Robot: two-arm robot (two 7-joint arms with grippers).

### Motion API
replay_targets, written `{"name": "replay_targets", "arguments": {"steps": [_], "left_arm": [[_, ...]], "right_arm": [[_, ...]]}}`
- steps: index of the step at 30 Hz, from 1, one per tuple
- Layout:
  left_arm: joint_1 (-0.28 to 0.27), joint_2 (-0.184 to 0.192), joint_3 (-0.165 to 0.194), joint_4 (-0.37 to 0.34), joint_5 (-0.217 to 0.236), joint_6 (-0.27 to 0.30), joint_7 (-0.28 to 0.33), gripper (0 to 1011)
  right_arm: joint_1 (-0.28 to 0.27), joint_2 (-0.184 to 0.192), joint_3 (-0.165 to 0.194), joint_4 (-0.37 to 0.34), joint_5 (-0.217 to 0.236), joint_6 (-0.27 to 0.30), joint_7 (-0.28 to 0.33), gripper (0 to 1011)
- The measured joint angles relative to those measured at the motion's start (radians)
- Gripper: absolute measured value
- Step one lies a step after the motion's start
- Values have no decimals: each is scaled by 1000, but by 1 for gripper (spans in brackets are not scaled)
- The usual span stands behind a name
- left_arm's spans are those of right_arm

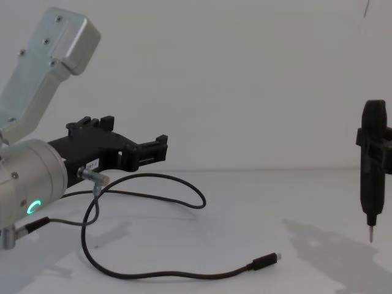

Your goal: Pick up the data cable with the one hand.

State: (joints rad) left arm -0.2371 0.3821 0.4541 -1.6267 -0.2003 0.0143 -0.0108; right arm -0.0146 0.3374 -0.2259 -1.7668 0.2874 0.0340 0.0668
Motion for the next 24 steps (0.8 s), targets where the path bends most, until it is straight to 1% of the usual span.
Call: {"name": "replay_targets", "arguments": {"steps": [24], "left_arm": [[-2, 0, 0, 2, -1, -2, -4, 1001]], "right_arm": [[0, 0, 0, 0, 0, 0, 0, 279]]}}
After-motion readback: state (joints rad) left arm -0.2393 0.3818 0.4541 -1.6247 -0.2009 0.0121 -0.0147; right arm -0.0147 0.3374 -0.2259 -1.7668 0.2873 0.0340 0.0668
